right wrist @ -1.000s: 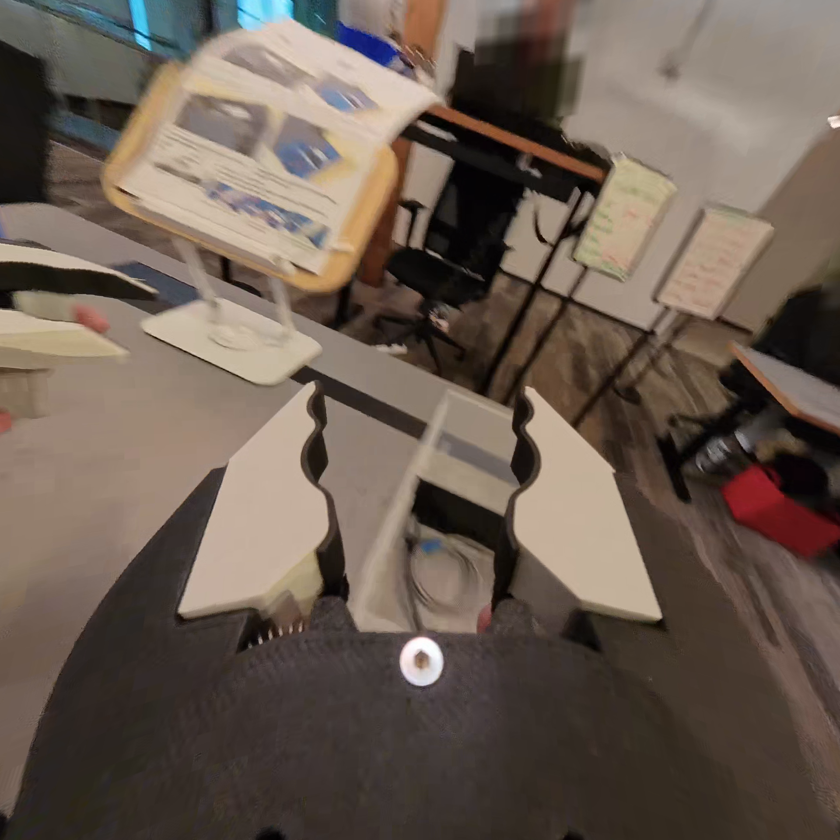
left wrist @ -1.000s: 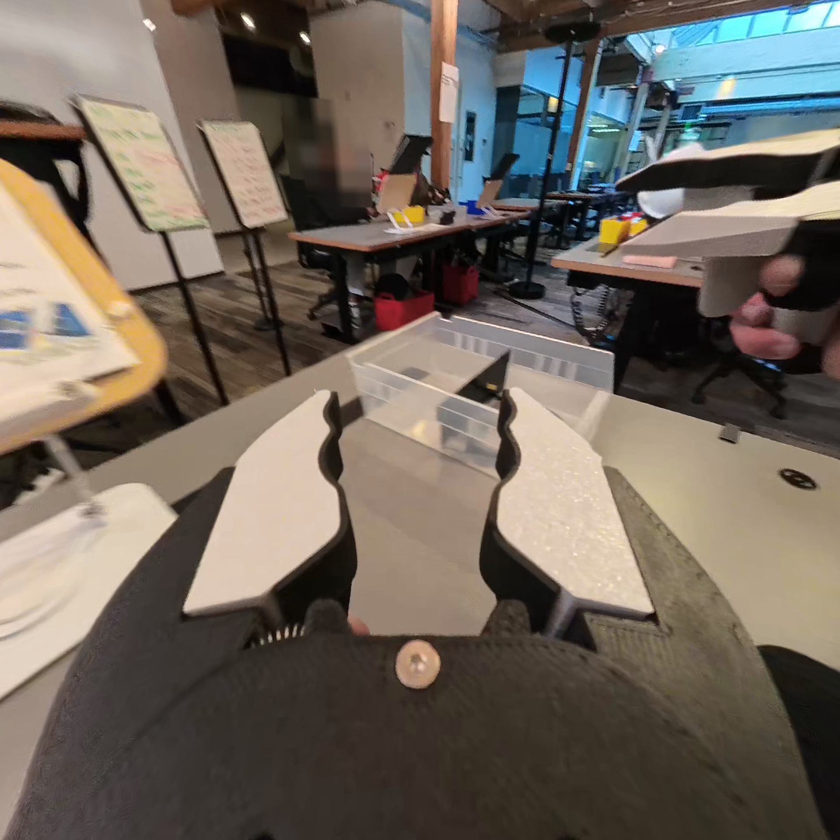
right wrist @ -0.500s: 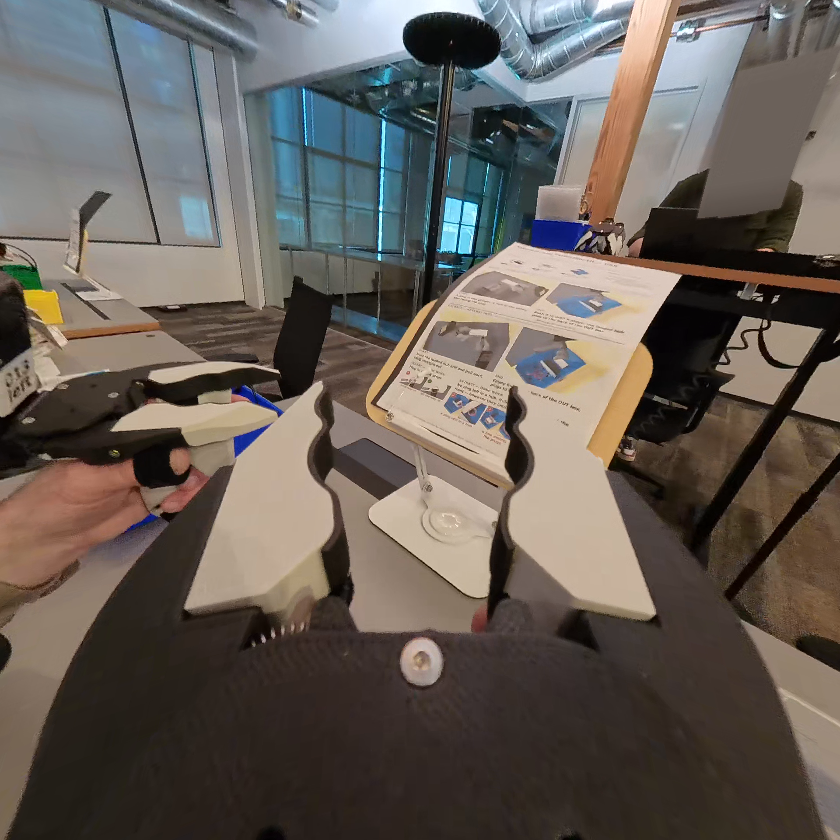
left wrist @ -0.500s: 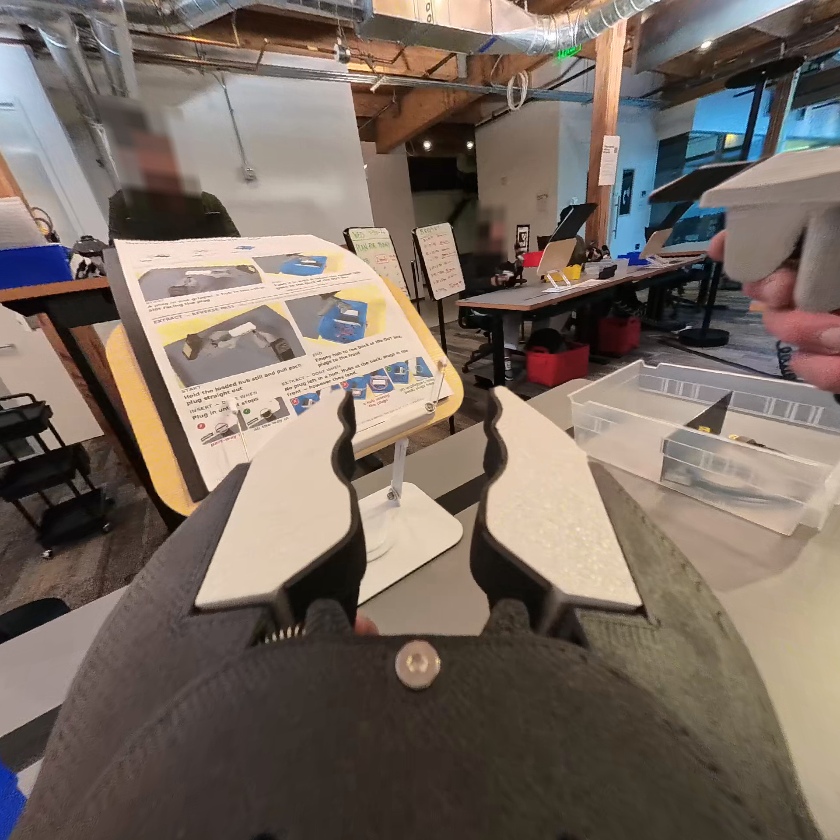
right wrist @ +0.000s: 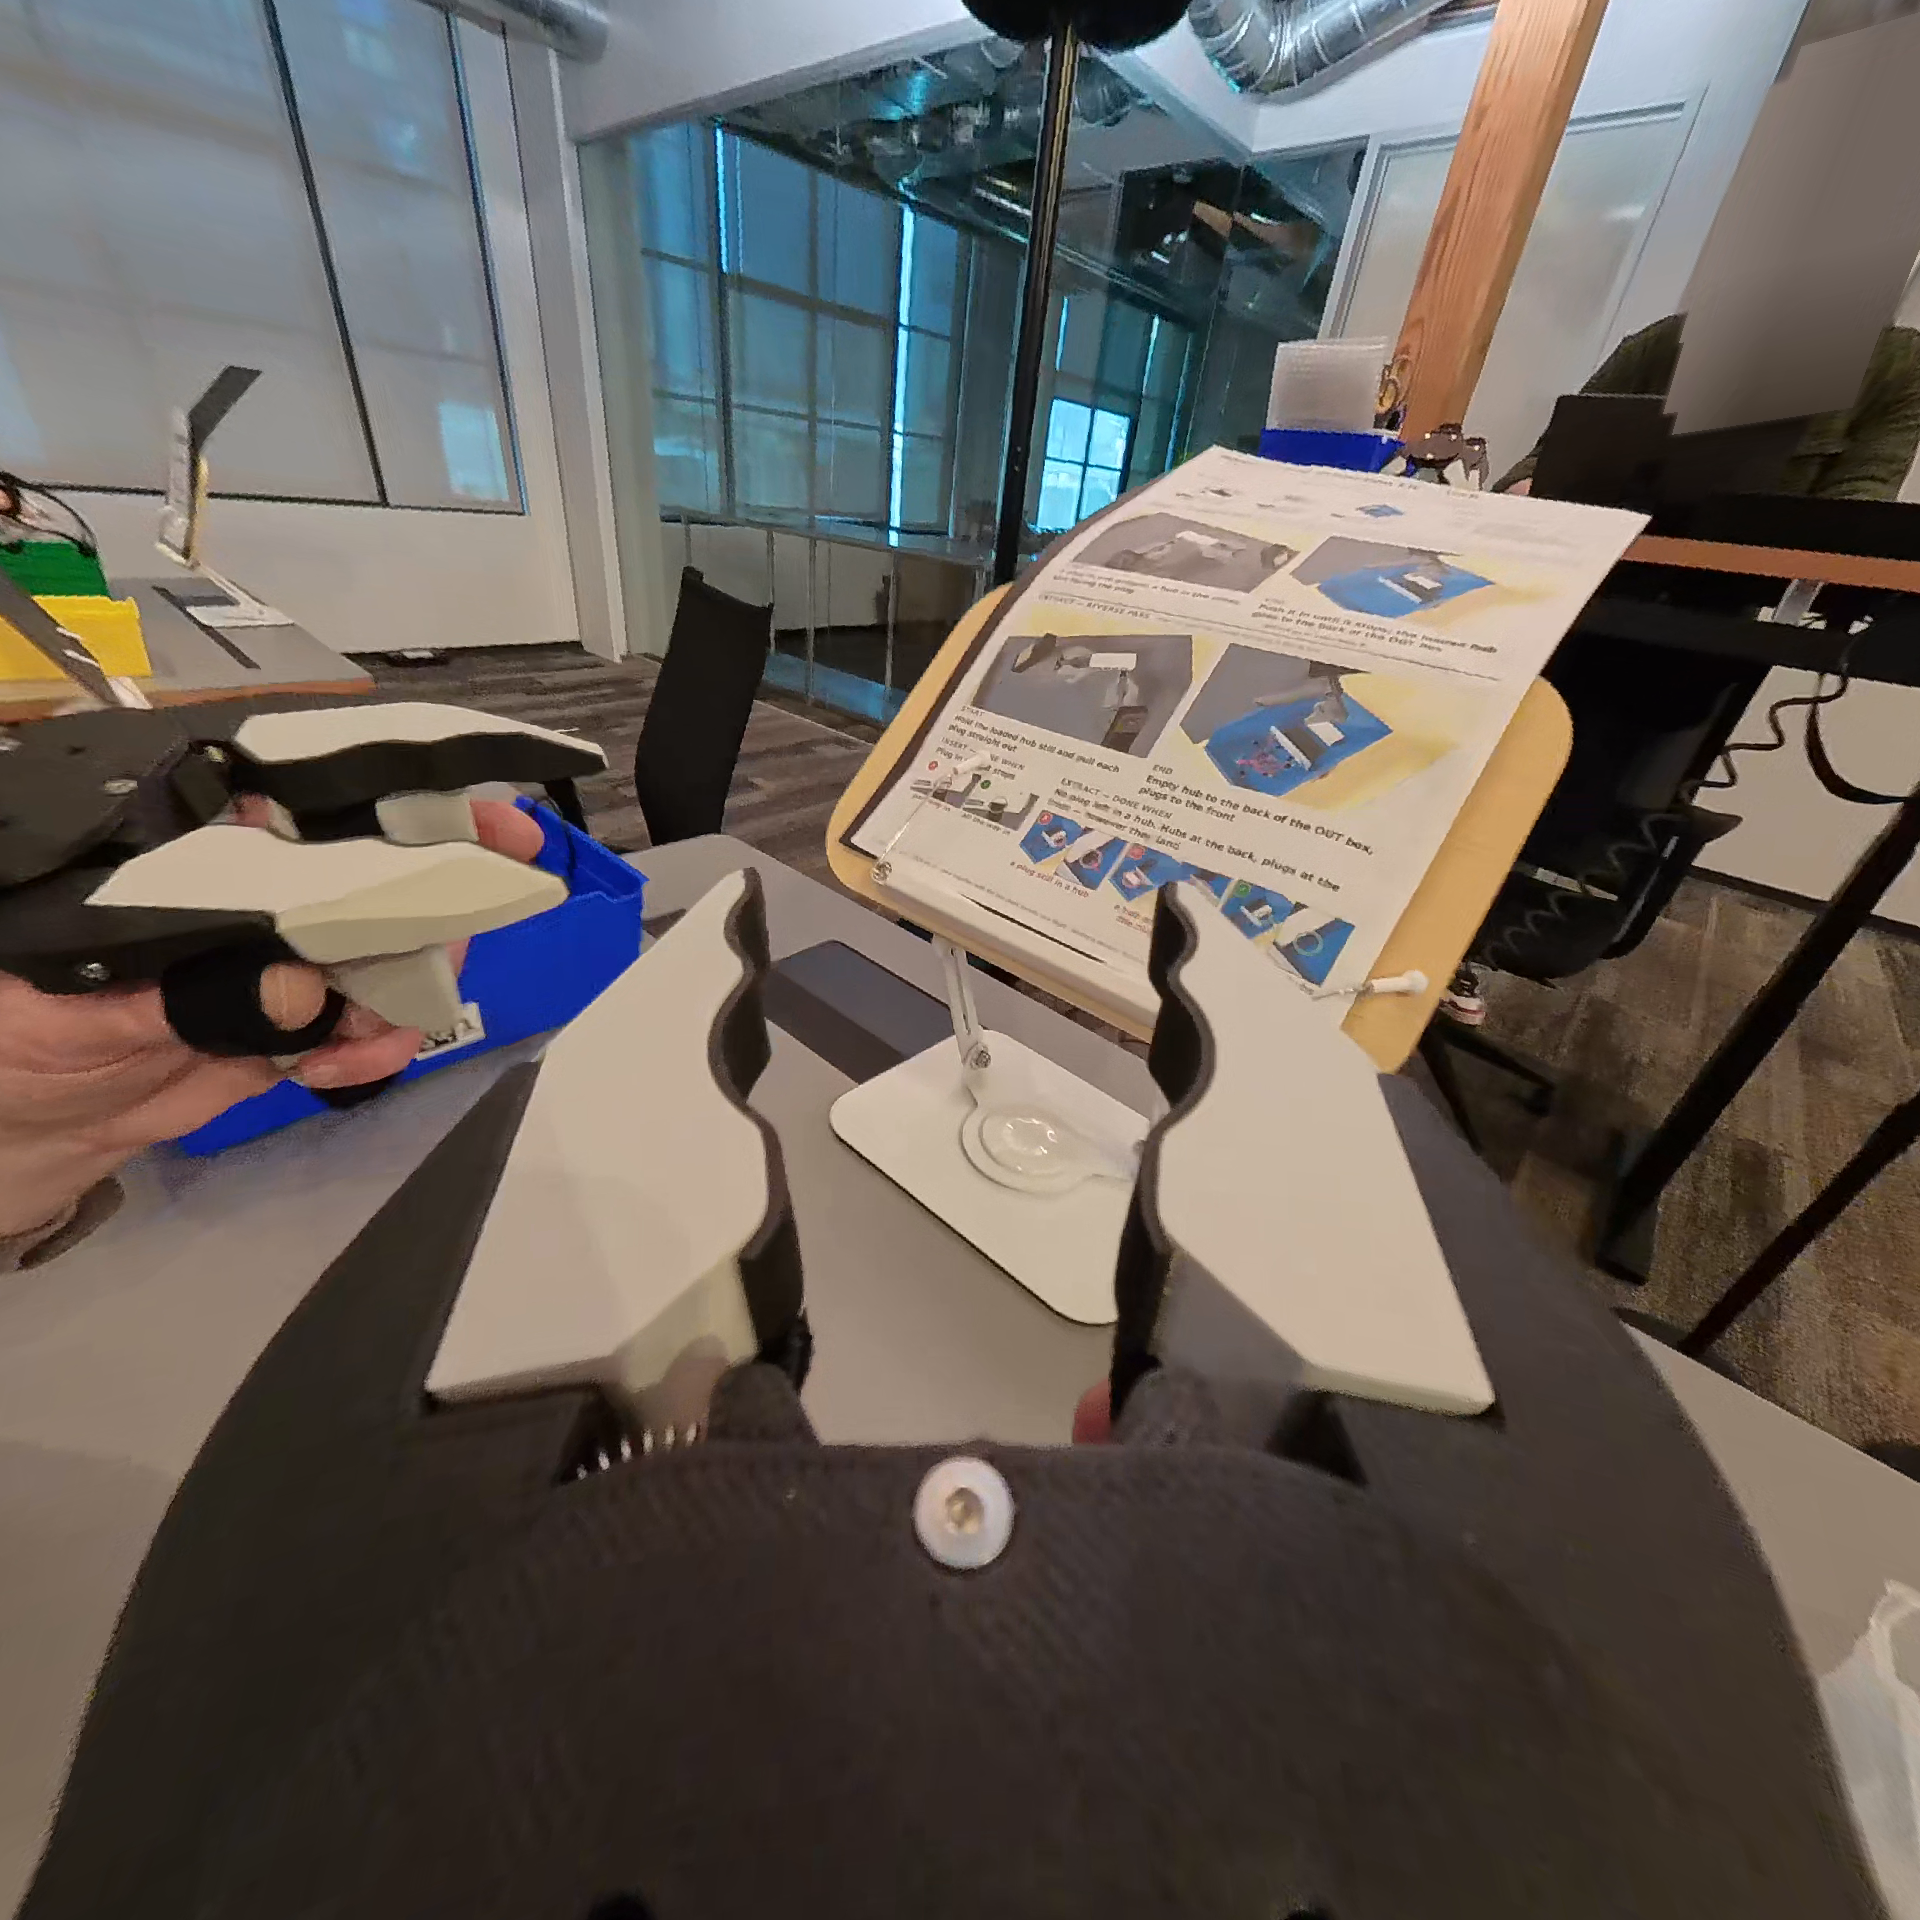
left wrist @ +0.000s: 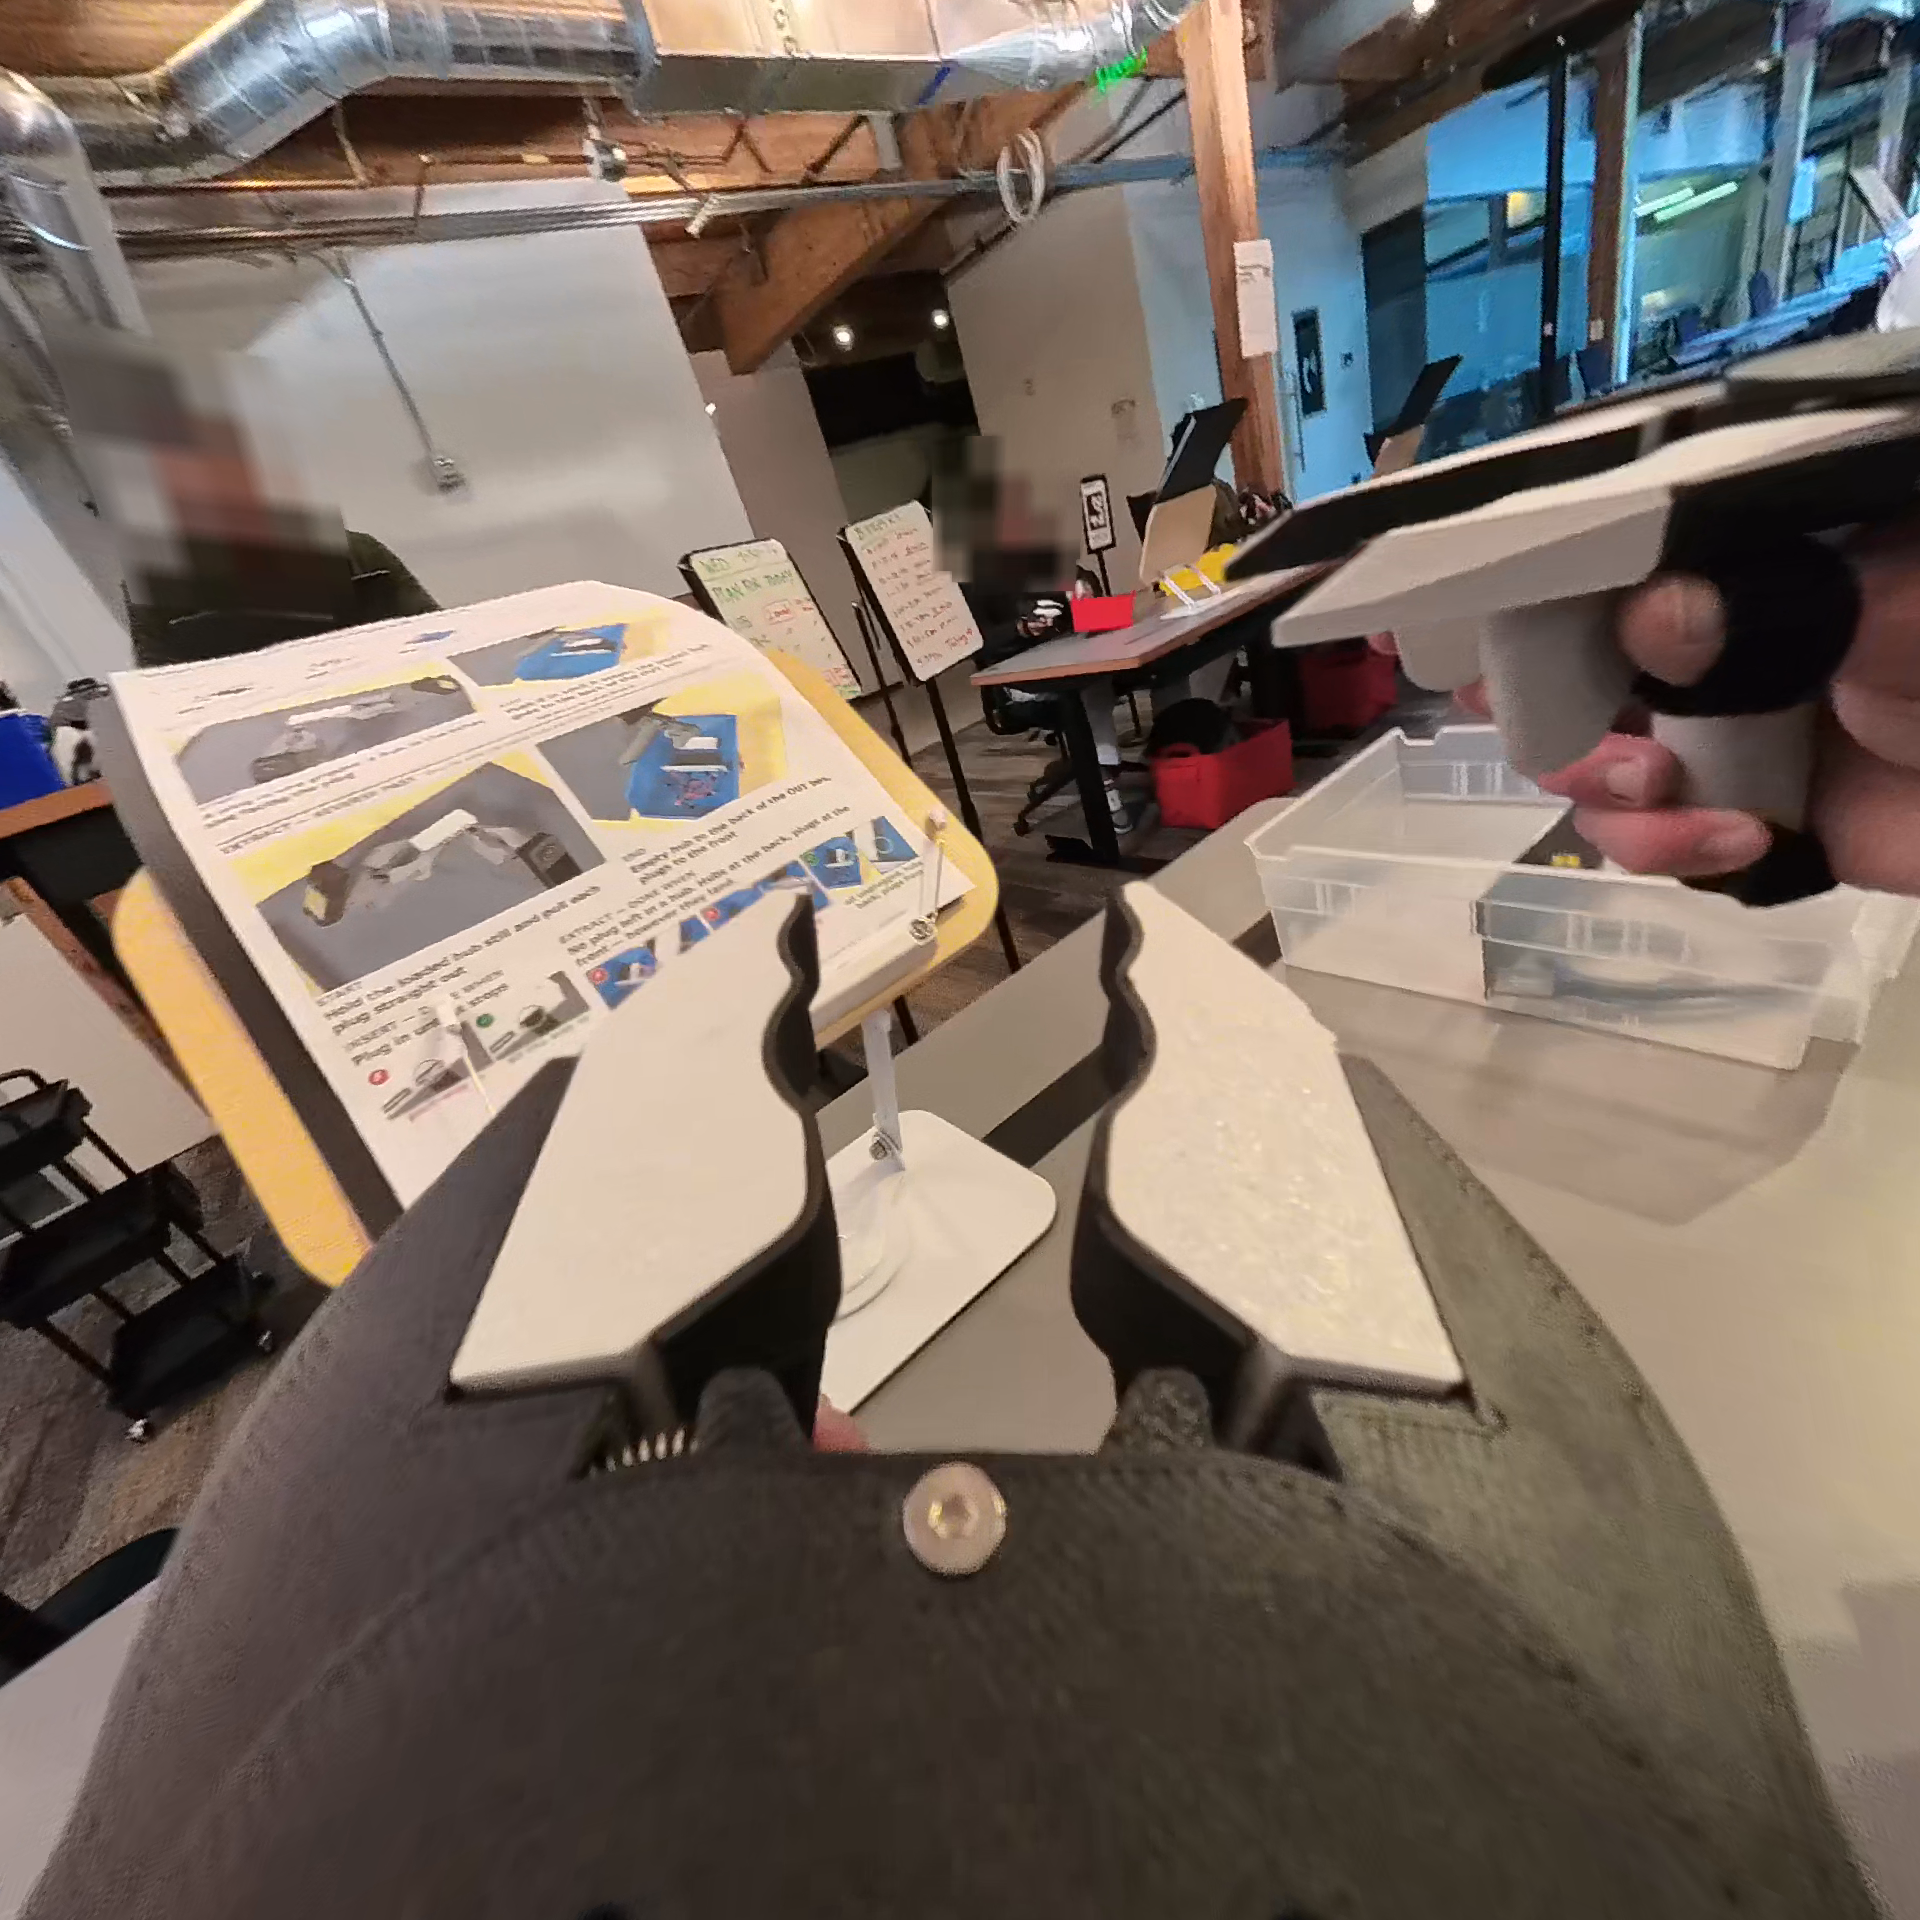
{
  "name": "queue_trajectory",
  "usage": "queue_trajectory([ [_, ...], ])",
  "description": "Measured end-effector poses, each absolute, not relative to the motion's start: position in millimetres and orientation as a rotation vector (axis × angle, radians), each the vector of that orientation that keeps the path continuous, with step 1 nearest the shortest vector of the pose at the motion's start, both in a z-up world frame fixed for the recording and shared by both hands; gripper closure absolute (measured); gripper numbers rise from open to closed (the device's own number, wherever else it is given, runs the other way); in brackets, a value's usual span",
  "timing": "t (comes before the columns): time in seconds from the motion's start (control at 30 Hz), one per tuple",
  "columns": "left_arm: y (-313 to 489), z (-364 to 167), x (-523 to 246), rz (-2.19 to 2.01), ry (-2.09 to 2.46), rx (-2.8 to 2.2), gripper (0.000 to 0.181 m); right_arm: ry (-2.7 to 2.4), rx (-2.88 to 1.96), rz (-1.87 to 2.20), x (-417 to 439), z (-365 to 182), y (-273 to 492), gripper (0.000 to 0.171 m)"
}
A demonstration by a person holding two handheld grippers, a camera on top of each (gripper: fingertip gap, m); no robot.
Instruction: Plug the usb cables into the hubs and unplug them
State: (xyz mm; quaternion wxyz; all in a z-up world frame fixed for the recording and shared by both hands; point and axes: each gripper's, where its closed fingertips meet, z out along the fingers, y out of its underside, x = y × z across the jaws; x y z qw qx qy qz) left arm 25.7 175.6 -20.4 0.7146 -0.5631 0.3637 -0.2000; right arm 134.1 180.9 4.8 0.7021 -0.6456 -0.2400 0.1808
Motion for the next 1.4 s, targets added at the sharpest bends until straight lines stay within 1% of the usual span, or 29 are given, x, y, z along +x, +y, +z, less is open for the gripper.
queue_trajectory([
  [0.17, 151.0, -29.1, 50.6, -0.497, 0.890, -1.212, 0.129, -0.530, -1.446, 0.375, 139.2, -2.3, 185.7, 0.099],
  [0.43, 112.9, -68.6, 88.7, -0.614, 0.948, -1.210, 0.128, -0.511, -1.476, 0.391, 138.0, -22.2, 197.6, 0.099],
  [0.47, 107.5, -69.6, 91.4, -0.646, 0.948, -1.205, 0.130, -0.513, -1.479, 0.397, 136.5, -24.7, 198.7, 0.098],
  [0.53, 102.9, -67.8, 92.6, -0.633, 0.983, -1.201, 0.127, -0.514, -1.489, 0.396, 135.4, -28.9, 201.3, 0.098],
  [0.57, 104.2, -60.4, 87.8, -0.603, 0.986, -1.186, 0.128, -0.520, -1.491, 0.390, 134.4, -30.5, 202.0, 0.099],
  [0.6, 104.9, -50.3, 81.2, -0.587, 0.994, -1.172, 0.133, -0.528, -1.492, 0.384, 133.1, -31.4, 202.3, 0.099],
  [0.67, 109.2, -23.8, 59.7, -0.553, 0.986, -1.159, 0.135, -0.545, -1.492, 0.379, 129.6, -32.4, 202.0, 0.099],
  [0.7, 109.7, -10.2, 47.0, -0.531, 0.993, -1.137, 0.145, -0.554, -1.493, 0.379, 127.6, -33.3, 201.6, 0.100],
  [0.77, 116.8, 14.9, 16.1, -0.418, 0.988, -1.114, 0.156, -0.568, -1.498, 0.383, 124.3, -35.7, 201.2, 0.100],
  [0.83, 124.6, 37.4, -16.2, -0.306, 0.959, -1.099, 0.158, -0.581, -1.505, 0.380, 122.3, -38.6, 201.2, 0.100],
  [0.9, 135.4, 48.5, -45.3, -0.194, 0.956, -1.116, 0.159, -0.586, -1.511, 0.372, 122.4, -40.8, 202.0, 0.100],
  [0.97, 148.6, 47.0, -75.5, -0.080, 0.985, -1.176, 0.153, -0.591, -1.513, 0.377, 122.0, -41.5, 202.1, 0.101],
  [1.07, 164.4, 16.2, -133.3, 0.082, 1.098, -1.360, 0.143, -0.604, -1.518, 0.374, 122.1, -43.2, 202.2, 0.103],
  [1.17, 176.3, -30.0, -206.1, 0.170, 1.145, -1.588, 0.138, -0.613, -1.523, 0.367, 122.1, -45.4, 203.2, 0.104],
  [1.27, 182.2, -85.6, -275.9, 0.206, 1.174, -1.806, 0.141, -0.627, -1.533, 0.376, 118.6, -50.5, 203.9, 0.105],
  [1.4, 179.7, -166.2, -339.2, 0.233, 1.261, -2.074, 0.149, -0.655, -1.551, 0.382, 111.9, -59.1, 204.7, 0.106],
])
